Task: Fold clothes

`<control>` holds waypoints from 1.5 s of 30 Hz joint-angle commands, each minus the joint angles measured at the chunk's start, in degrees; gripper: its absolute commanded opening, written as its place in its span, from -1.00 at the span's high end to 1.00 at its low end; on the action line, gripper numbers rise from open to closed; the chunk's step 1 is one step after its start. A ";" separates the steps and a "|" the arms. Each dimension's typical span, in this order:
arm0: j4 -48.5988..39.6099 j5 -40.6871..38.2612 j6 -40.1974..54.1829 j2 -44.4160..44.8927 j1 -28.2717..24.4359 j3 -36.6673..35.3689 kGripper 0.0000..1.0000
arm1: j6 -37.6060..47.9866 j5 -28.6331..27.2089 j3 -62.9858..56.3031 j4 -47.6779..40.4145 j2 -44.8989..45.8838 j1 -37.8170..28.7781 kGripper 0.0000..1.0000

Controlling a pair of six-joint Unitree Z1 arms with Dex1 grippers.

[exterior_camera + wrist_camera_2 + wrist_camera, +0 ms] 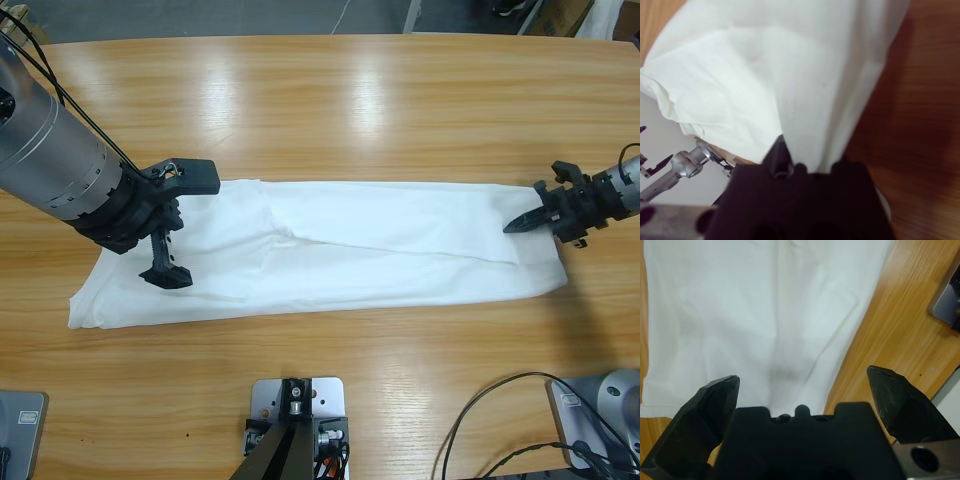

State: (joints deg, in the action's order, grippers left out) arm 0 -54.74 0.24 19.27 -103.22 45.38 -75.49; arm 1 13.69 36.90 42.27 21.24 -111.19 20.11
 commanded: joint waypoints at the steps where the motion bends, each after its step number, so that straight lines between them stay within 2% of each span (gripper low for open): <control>1: -0.81 1.40 0.15 0.83 0.69 0.95 -1.00 | 0.55 -1.79 -2.32 -0.50 -1.36 -0.78 1.00; 8: -0.74 1.43 -0.06 0.83 0.73 0.95 -1.00 | 0.43 -6.10 -2.62 -0.20 4.37 -1.36 1.00; 21: -0.81 1.40 -2.17 2.03 1.38 1.22 -1.00 | 0.08 -28.81 5.13 3.81 7.44 -2.36 1.00; 28: -0.81 2.10 -5.63 3.12 1.38 1.50 -1.00 | -0.04 -42.06 9.62 10.15 12.49 -2.36 1.00; 30: -0.81 2.14 -6.99 3.12 1.38 1.73 -1.00 | 0.01 -42.54 10.62 12.47 14.51 -2.75 1.00; 33: -0.58 2.12 -8.59 3.12 1.38 1.69 -1.00 | 0.99 -41.84 14.01 18.10 17.53 -8.72 1.00; 36: -0.28 2.14 -9.34 3.43 1.29 1.57 -1.00 | 2.96 -43.86 16.23 22.25 17.71 -12.75 1.00; 41: -0.37 2.29 -9.25 5.03 0.41 2.17 -1.00 | 0.76 -46.83 17.05 22.05 13.84 -7.98 1.00; 45: -0.37 2.31 -9.25 5.49 0.41 2.27 -1.00 | 1.87 -45.62 18.99 24.92 16.58 -9.50 1.00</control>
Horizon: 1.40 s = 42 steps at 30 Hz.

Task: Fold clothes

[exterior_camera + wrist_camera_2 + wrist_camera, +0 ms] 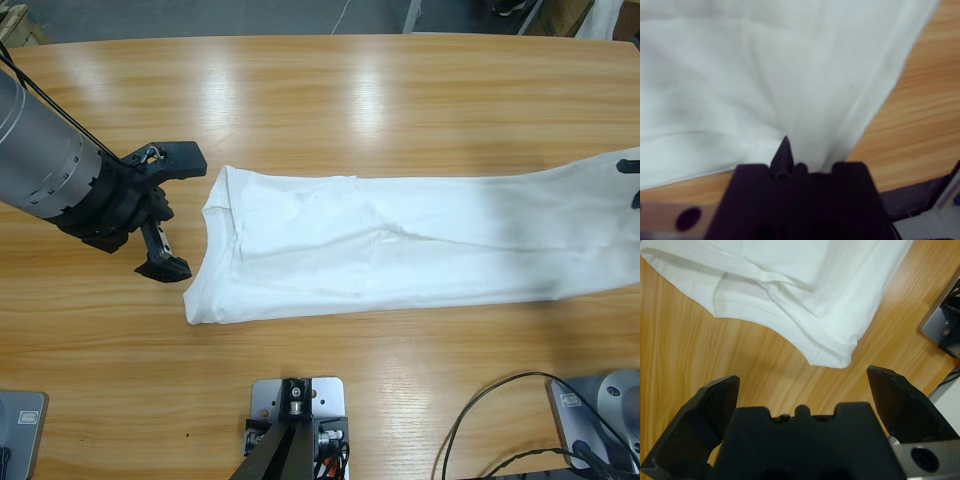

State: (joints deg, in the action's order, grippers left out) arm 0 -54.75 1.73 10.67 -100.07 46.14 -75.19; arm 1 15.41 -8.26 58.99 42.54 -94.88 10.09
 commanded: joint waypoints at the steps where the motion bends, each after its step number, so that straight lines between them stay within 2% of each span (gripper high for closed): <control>1: -0.36 0.81 -0.66 2.28 -0.35 1.97 -1.00 | 1.13 -0.23 3.48 5.18 0.96 -2.51 1.00; 4: -0.36 1.29 -0.92 2.35 -0.35 1.97 -1.00 | 4.57 -0.48 7.44 10.05 1.66 -11.20 1.00; 6: -0.38 1.34 -0.92 2.58 -0.35 2.06 -1.00 | 5.68 -2.01 7.95 11.16 0.49 -12.11 1.00; 7: -0.43 1.43 -0.92 2.79 -0.35 2.06 -1.00 | 5.65 -2.67 7.86 11.19 0.03 -11.69 1.00; 14: -0.38 1.61 -0.92 3.44 -0.35 2.68 -1.00 | -0.28 -6.89 8.61 10.86 1.66 1.97 1.00; 21: -0.43 1.69 -0.92 4.07 -0.35 3.27 -1.00 | -0.73 -9.46 9.19 12.77 3.76 3.02 1.00; 24: -0.36 1.69 -0.92 4.09 -0.35 3.64 -1.00 | 0.58 -8.90 11.37 15.80 5.69 -3.41 1.00; 28: -0.27 1.69 -1.27 4.20 -0.35 3.64 -1.00 | 6.79 -8.53 15.47 20.21 5.50 -19.16 1.00; 31: -0.27 1.69 -1.50 4.65 -0.35 3.89 -1.00 | 10.32 -8.53 24.54 25.22 1.51 -27.93 1.00; 36: -0.27 1.69 -3.57 6.53 -0.38 4.29 -1.00 | 13.24 -7.91 39.55 32.39 -6.28 -37.30 1.00; 42: -0.10 1.66 -5.84 8.40 -1.23 4.27 -1.00 | 17.02 -5.24 48.15 35.15 -14.56 -47.30 1.00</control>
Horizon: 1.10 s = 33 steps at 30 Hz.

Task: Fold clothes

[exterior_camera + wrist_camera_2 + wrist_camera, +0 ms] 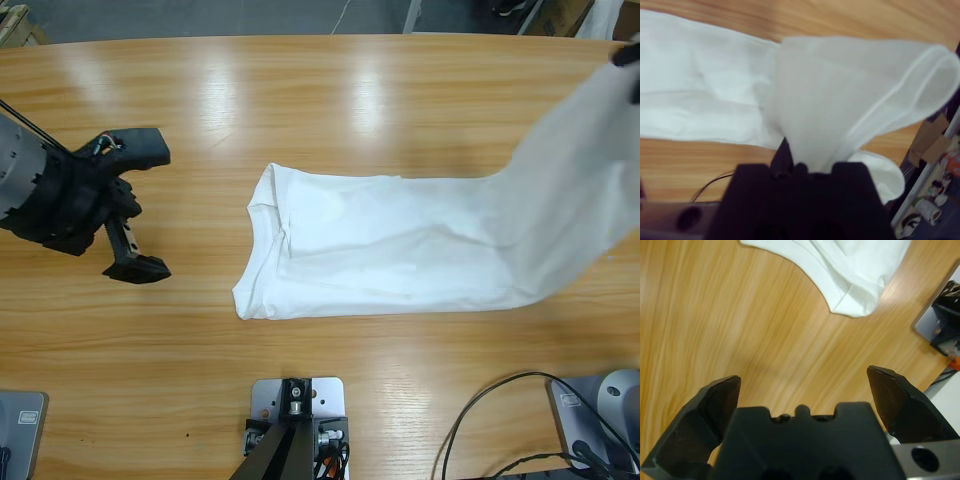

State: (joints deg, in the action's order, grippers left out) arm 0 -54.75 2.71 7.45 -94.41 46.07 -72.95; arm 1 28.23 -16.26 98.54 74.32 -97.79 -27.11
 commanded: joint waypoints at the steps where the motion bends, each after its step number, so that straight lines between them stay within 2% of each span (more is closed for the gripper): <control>1: -0.10 0.66 -2.62 2.83 -1.15 2.17 -1.00 | 4.73 3.34 9.85 3.47 -13.21 -11.49 1.00; 8: 0.32 0.71 -2.53 3.00 -1.35 3.66 -1.00 | 7.61 4.80 19.07 7.05 -20.61 -18.21 1.00; 13: 0.43 0.71 -2.44 3.00 -1.51 3.87 -1.00 | 8.19 6.03 27.69 10.46 -26.08 -19.81 1.00; 21: 0.78 0.71 -2.16 3.39 -1.77 5.26 -1.00 | 8.42 6.94 29.29 10.69 -30.99 -21.92 1.00; 25: 0.89 0.80 -1.91 3.53 -1.95 5.68 -1.00 | 8.58 6.86 28.58 10.85 -32.69 -25.18 1.00; 33: 2.01 0.80 -1.91 4.04 -1.96 7.81 -1.00 | 8.95 8.33 32.14 11.17 -34.64 -26.26 1.00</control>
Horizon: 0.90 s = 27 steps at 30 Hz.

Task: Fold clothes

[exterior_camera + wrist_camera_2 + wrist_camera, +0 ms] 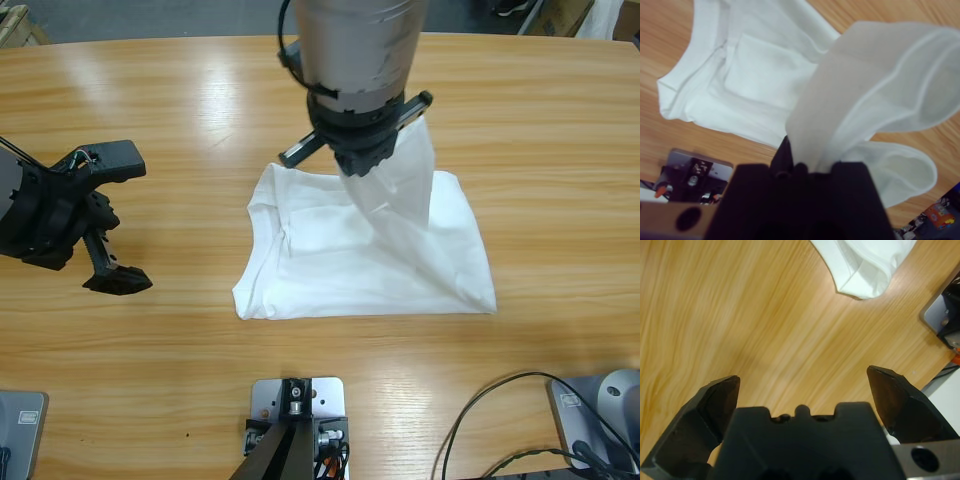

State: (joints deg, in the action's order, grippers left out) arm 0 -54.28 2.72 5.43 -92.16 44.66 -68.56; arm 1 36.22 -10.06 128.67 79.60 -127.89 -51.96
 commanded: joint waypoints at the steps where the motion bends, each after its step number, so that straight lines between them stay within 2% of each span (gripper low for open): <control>1: 1.58 0.80 0.11 1.81 -0.55 3.43 -1.00 | 1.52 2.83 2.38 5.63 -5.07 -1.54 1.00; 2: 1.63 0.80 0.11 1.81 -0.53 3.43 -1.00 | 2.26 4.20 3.06 5.58 -5.52 -1.56 1.00; 3: 1.63 0.80 0.11 1.81 -0.53 3.43 -1.00 | 3.24 6.21 4.29 5.76 -5.89 -1.56 -0.05; 4: 1.69 0.80 0.11 1.81 -0.53 3.43 -1.00 | 3.33 7.77 5.35 5.99 -6.23 -1.56 -0.70; 5: 1.69 0.80 0.11 1.81 -0.53 3.47 -1.00 | 3.45 9.07 6.22 6.39 -6.56 -1.56 -0.92; 6: 1.72 0.80 0.11 1.90 -0.53 3.59 -1.00 | 3.73 10.06 6.84 6.62 -6.74 -1.60 -0.99; 12: 2.85 0.80 0.11 1.99 -0.53 5.06 -1.00 | 4.75 11.45 7.96 9.52 -5.89 -2.28 -1.00; 17: 3.30 0.80 0.11 2.20 -0.53 5.80 -1.00 | 4.38 6.10 7.03 11.43 -1.29 -2.19 -1.00; 20: 3.53 0.80 0.11 2.43 -0.53 5.89 -1.00 | -1.14 1.69 0.90 10.99 8.71 0.14 -1.00; 22: 4.18 0.80 0.11 2.43 -0.53 5.89 -1.00 | -7.18 1.46 -5.06 8.09 16.32 2.66 -1.00; 25: 5.55 0.78 0.11 2.23 -0.83 5.64 -1.00 | -14.78 4.55 -15.92 3.88 27.75 9.67 -0.99; 27: 6.33 0.71 0.11 1.86 -1.41 5.40 -1.00 | -19.59 9.09 -21.81 2.19 33.04 14.68 -0.97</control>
State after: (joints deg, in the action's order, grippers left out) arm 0 -50.55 2.72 5.43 -90.48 44.61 -64.61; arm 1 28.74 -6.95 123.90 79.81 -115.70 -48.94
